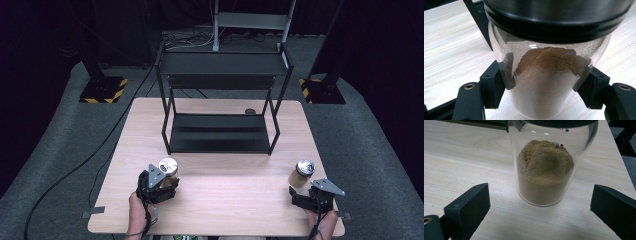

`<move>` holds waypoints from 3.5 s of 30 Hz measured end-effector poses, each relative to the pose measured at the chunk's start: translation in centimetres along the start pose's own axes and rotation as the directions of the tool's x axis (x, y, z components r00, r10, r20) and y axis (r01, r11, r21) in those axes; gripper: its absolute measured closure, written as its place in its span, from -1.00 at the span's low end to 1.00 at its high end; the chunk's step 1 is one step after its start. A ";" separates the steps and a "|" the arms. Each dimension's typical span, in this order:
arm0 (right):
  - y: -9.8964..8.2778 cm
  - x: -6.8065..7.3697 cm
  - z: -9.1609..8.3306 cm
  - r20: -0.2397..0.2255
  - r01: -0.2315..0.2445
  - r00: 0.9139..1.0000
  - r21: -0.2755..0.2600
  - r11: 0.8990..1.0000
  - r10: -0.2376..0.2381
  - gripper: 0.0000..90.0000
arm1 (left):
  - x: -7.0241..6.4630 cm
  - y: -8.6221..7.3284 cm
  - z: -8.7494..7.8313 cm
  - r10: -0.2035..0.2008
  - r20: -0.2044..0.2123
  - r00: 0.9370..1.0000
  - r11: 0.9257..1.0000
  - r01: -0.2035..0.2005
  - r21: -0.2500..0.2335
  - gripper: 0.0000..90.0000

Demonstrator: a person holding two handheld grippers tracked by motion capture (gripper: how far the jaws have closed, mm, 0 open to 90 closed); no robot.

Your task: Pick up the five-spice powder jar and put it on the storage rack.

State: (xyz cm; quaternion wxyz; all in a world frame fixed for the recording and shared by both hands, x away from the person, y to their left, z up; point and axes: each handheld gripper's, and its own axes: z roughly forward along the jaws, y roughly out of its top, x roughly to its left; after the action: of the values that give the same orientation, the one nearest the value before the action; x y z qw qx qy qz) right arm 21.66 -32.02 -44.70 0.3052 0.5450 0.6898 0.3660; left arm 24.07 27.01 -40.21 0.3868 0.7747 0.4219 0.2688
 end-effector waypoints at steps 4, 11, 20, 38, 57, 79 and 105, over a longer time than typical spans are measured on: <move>0.0 0.0 0.0 0.000 -0.001 1.000 0.000 1.000 0.001 -0.97 | 0.1 0.4 0.3 0.009 0.005 1.000 1.000 -0.009 0.003 -0.30; 0.0 0.0 0.0 0.000 -0.003 1.000 0.001 1.000 0.003 -0.97 | 0.2 1.0 1.0 0.014 0.016 1.000 1.000 -0.015 0.009 -0.30; 0.0 0.0 0.0 -0.001 -0.003 1.000 0.003 1.000 0.003 -0.97 | 0.3 1.8 2.0 0.029 0.026 0.999 0.999 -0.029 0.018 -0.30; 0.0 -0.1 0.0 -0.002 -0.004 1.000 0.001 1.000 0.004 -0.97 | 0.8 3.2 3.9 0.032 0.039 0.999 0.999 -0.033 0.031 -0.30; 0.1 -0.1 0.0 -0.003 -0.002 1.000 0.003 1.000 0.002 -0.97 | 1.3 4.6 6.1 0.029 0.052 0.998 0.998 -0.032 0.050 -0.30; 0.0 -0.1 0.0 -0.004 -0.003 1.000 0.002 1.000 0.003 -0.97 | 1.8 5.6 8.0 0.030 0.060 0.998 0.996 -0.035 0.080 -0.30; 0.1 -0.1 0.1 -0.006 -0.004 1.000 0.006 1.000 0.004 -0.97 | 2.2 7.1 9.7 0.025 0.060 0.998 0.995 -0.031 0.095 -0.30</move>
State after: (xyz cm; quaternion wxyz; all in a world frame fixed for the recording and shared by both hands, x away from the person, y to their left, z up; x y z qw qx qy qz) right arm 21.79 -32.14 -44.65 0.3008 0.5459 0.6909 0.3663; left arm 35.53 22.79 -39.50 0.3574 0.8058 0.4119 0.2310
